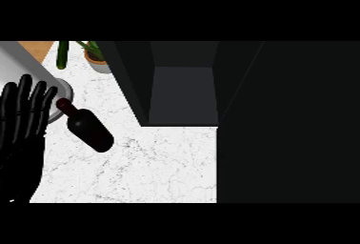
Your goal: Pick up the wine, place it into the cabinet and close the cabinet
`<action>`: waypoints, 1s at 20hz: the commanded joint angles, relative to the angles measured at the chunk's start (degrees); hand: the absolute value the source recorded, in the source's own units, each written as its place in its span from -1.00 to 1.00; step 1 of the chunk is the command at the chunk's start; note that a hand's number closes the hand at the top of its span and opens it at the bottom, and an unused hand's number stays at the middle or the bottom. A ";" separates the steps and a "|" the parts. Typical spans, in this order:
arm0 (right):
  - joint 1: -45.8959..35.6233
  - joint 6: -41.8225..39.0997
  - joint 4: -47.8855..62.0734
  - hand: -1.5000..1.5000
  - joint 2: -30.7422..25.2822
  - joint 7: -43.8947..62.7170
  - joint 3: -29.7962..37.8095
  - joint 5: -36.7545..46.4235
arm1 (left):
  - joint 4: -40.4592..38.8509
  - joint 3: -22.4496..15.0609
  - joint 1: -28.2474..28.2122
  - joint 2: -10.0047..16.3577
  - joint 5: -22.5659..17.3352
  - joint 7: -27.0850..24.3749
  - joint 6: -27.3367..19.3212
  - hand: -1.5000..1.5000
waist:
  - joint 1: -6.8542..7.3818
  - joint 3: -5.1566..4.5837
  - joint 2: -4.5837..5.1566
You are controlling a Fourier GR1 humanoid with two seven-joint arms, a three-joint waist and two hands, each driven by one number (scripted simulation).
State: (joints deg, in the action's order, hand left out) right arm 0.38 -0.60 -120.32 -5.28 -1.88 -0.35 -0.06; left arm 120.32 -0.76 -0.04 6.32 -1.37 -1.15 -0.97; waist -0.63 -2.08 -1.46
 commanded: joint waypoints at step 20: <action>18.45 -5.87 -27.65 -1.00 -2.15 21.64 -12.02 -12.16 | 4.36 22.47 8.73 9.55 -38.45 36.10 -6.67 -1.00 | 0.73 2.09 1.17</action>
State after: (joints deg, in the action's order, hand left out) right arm 16.01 -6.72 -139.34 -6.53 15.67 -12.65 -9.67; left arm 119.58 17.45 9.66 12.50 -34.60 28.09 -5.89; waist -0.20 -0.02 -0.28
